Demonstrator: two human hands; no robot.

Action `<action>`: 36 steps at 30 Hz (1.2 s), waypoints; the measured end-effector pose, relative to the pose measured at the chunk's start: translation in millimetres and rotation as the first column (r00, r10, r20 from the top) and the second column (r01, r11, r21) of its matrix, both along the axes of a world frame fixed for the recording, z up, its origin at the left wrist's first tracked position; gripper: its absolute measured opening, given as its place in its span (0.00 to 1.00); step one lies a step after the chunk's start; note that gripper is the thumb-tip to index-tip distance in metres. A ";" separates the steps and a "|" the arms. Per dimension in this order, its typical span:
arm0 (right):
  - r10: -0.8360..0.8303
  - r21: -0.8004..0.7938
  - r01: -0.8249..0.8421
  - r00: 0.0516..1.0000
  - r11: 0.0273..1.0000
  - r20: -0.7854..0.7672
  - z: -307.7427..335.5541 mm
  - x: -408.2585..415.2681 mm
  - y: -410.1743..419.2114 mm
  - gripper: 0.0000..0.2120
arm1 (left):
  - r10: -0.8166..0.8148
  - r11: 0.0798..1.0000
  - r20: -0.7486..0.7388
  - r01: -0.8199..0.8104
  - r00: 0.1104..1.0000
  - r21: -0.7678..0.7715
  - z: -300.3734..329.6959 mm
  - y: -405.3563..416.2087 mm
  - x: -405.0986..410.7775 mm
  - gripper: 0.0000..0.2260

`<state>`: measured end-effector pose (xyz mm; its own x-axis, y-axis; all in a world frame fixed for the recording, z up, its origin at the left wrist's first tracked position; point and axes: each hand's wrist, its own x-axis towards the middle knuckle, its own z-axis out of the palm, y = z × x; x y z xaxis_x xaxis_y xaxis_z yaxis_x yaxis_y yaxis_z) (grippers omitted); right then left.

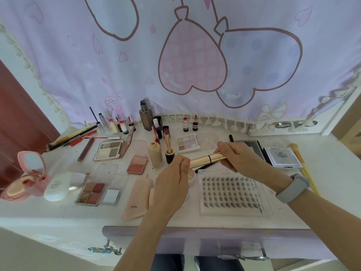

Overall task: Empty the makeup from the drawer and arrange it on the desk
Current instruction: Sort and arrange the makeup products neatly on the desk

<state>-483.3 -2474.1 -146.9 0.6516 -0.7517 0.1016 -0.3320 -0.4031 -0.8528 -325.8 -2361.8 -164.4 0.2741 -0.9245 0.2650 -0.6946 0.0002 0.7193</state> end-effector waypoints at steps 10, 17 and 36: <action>0.074 0.063 -0.069 0.995 0.996 -0.068 1.4 1.3 -5.8 0.11 | 0.022 0.999 -0.015 -0.021 1.000 0.050 -1.9 -0.9 5.6 0.11; 0.083 -0.058 -0.085 0.996 0.995 -0.028 1.0 -0.1 -9.9 0.12 | 0.072 0.994 -0.038 -0.069 0.997 0.081 -2.1 -1.6 11.9 0.11; -0.094 -0.600 -0.132 0.939 0.789 -0.330 0.2 -21.7 -38.7 0.11 | 0.086 0.991 -0.077 -0.078 0.993 0.112 -2.4 -3.3 12.4 0.12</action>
